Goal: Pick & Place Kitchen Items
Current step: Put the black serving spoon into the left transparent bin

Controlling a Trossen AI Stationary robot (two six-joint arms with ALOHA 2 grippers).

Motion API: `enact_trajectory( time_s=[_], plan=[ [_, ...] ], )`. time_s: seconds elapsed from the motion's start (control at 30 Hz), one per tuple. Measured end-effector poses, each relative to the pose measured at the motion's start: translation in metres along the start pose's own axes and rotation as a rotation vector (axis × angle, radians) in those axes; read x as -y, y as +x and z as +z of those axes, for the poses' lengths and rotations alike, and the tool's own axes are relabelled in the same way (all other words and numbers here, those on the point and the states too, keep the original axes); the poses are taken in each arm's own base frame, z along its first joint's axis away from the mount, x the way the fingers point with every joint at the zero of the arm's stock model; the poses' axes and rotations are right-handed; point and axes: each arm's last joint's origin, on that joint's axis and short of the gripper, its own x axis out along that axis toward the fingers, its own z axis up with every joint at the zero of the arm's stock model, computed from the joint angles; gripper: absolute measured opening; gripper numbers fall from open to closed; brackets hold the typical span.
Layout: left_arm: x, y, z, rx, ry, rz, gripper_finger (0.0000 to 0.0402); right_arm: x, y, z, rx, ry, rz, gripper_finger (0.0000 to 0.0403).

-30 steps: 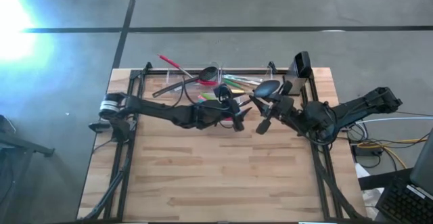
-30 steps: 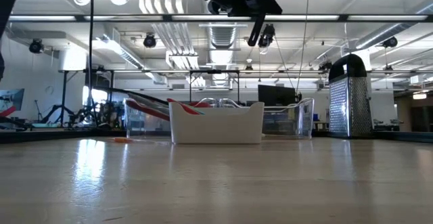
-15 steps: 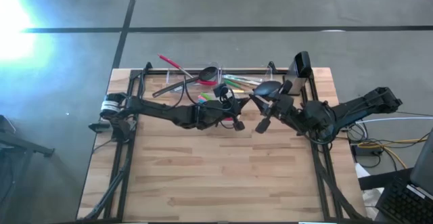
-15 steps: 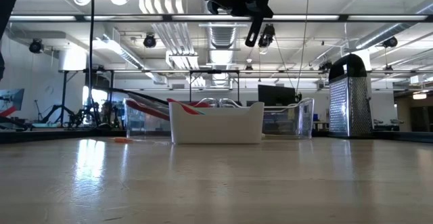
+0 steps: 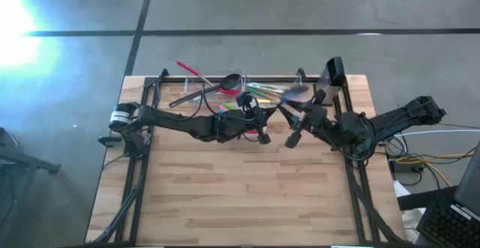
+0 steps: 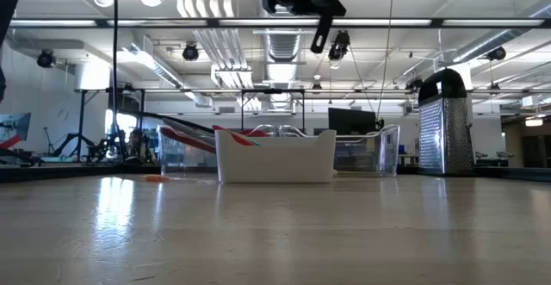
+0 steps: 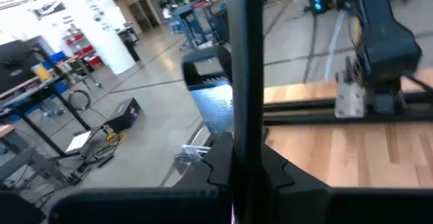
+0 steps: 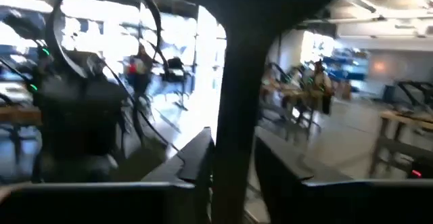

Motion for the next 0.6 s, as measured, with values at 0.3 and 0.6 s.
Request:
enact_trajectory(
  time_s=[0.3, 0.6],
  plan=[
    [-0.019, -0.020, 0.005, -0.150, 0.140, 0.027, 0.0022, 0.014, -0.029, 0.004, -0.236, -0.004, -0.032, 0.0234],
    [-0.102, -0.083, 0.010, -0.564, 0.413, -0.005, 0.0022, 0.037, -0.056, -0.021, -0.499, 0.071, -0.108, 0.0232]
  ],
)
